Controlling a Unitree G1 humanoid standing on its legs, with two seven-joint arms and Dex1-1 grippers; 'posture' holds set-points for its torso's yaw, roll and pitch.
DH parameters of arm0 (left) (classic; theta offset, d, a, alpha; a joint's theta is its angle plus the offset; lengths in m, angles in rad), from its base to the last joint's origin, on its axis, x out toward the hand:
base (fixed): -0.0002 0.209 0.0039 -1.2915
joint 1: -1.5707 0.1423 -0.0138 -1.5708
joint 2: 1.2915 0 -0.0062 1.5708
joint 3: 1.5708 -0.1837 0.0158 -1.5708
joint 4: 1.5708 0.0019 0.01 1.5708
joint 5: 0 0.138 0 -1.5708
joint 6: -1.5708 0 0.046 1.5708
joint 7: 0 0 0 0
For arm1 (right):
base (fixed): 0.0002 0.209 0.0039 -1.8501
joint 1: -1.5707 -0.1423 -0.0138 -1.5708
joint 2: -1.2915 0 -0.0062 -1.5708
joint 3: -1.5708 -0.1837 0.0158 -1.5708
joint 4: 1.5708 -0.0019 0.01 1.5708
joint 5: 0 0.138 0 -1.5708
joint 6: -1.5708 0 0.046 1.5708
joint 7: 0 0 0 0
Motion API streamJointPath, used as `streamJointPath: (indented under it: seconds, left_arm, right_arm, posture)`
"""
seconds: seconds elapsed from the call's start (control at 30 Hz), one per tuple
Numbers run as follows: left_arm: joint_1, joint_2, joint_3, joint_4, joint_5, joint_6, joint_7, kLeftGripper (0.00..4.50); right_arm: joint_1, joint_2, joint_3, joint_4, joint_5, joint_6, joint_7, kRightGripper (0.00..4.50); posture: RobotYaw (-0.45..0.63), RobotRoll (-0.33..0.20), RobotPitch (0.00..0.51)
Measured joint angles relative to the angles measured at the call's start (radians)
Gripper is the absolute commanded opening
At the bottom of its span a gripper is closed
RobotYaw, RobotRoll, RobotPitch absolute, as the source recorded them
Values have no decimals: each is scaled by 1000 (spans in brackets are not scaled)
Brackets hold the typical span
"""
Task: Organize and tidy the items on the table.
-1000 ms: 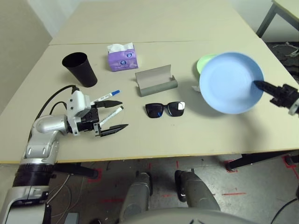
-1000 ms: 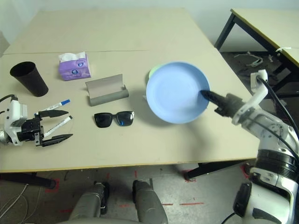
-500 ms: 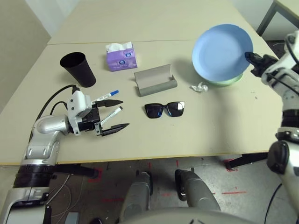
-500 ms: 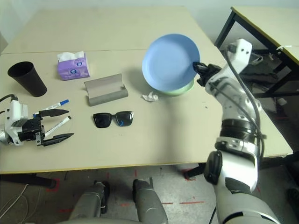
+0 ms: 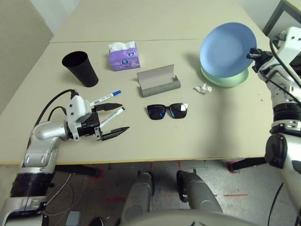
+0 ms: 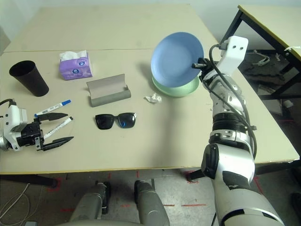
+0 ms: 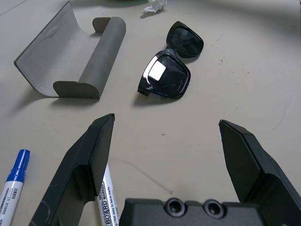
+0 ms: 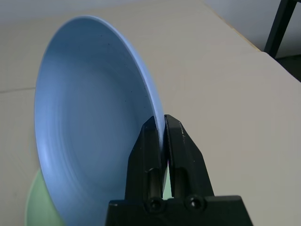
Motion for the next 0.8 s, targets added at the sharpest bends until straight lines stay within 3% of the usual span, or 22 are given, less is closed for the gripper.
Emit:
streamJointPath:
  seconds: [0.4,0.5,0.8]
  left_arm:
    - [-29,-4,0,5,1,-15,26,4500]
    - [-29,-4,0,6,1,-17,26,4500]
    - [-38,-4,0,16,1,-23,27,4500]
  right_arm:
    - [47,-29,24,-81,-18,110,19,14]
    - [64,-29,24,-117,-13,141,19,811]
    - [95,-17,19,-200,16,200,16,4016]
  posture:
    - [-117,0,185]
    - [-120,0,186]
    - [-123,0,189]
